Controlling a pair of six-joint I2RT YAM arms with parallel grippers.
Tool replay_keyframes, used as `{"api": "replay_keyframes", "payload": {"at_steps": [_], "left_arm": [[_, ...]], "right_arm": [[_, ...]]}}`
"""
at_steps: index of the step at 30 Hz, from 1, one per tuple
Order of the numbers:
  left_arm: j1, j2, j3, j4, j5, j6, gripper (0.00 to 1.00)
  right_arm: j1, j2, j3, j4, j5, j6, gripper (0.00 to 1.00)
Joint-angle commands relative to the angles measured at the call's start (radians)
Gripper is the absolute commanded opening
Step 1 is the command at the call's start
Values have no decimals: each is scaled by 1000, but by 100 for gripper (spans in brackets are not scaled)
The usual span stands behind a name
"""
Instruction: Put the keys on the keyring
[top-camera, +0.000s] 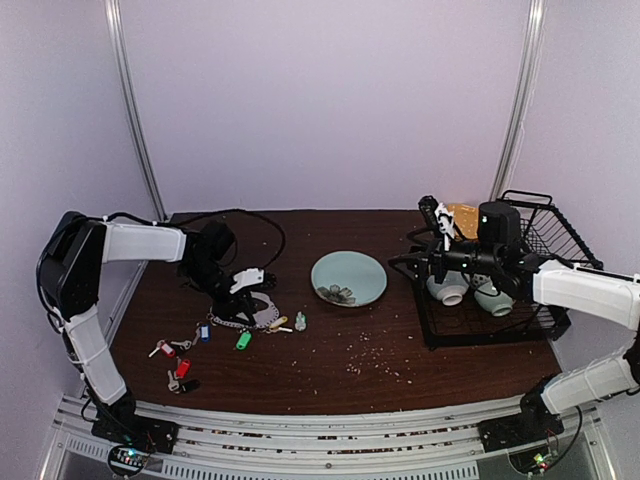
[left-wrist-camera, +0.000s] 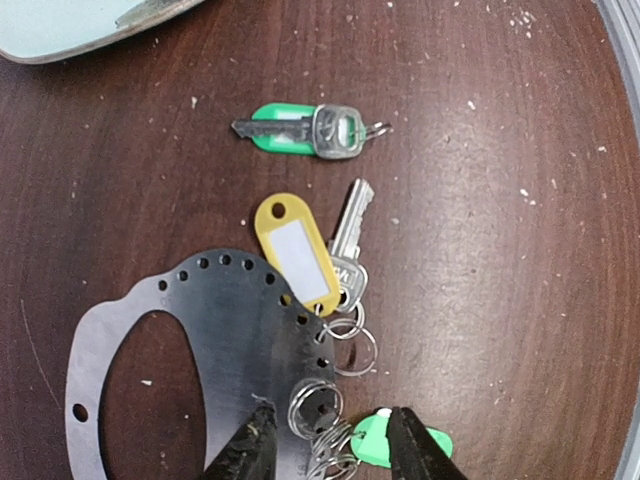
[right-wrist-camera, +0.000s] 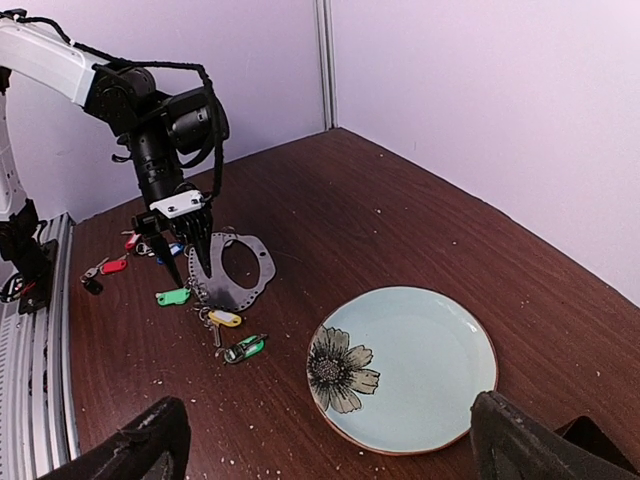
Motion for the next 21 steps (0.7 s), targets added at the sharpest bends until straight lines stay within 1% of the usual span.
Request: {"api": "replay_keyframes", "payload": {"at_steps": [1, 3, 7, 11, 13, 15, 17, 21], "left_arm": [[-22, 16, -50, 111, -101, -26, 37], [-21, 18, -54, 136, -129, -38, 32], [-21, 50, -44, 112, -130, -37, 29], [-25, 70, -54, 104, -133, -54, 28], [-35, 62, -54, 105, -149, -56, 30], [-43, 49, -52, 118, -163, -63, 30], [-51, 41, -50, 118, -165, -69, 23], [-73, 21, -74, 118, -157, -73, 0]], "right_arm": [[6, -23, -27, 37, 14, -10, 100], [6, -19, -26, 40, 11, -11, 100], [6, -10, -25, 35, 13, -17, 100], [6, -7, -27, 32, 20, -24, 100], [5, -5, -28, 33, 22, -26, 100], [6, -2, -25, 34, 19, -23, 100], [6, 1, -22, 32, 20, -24, 100], [5, -5, -21, 20, 36, -33, 100]]}}
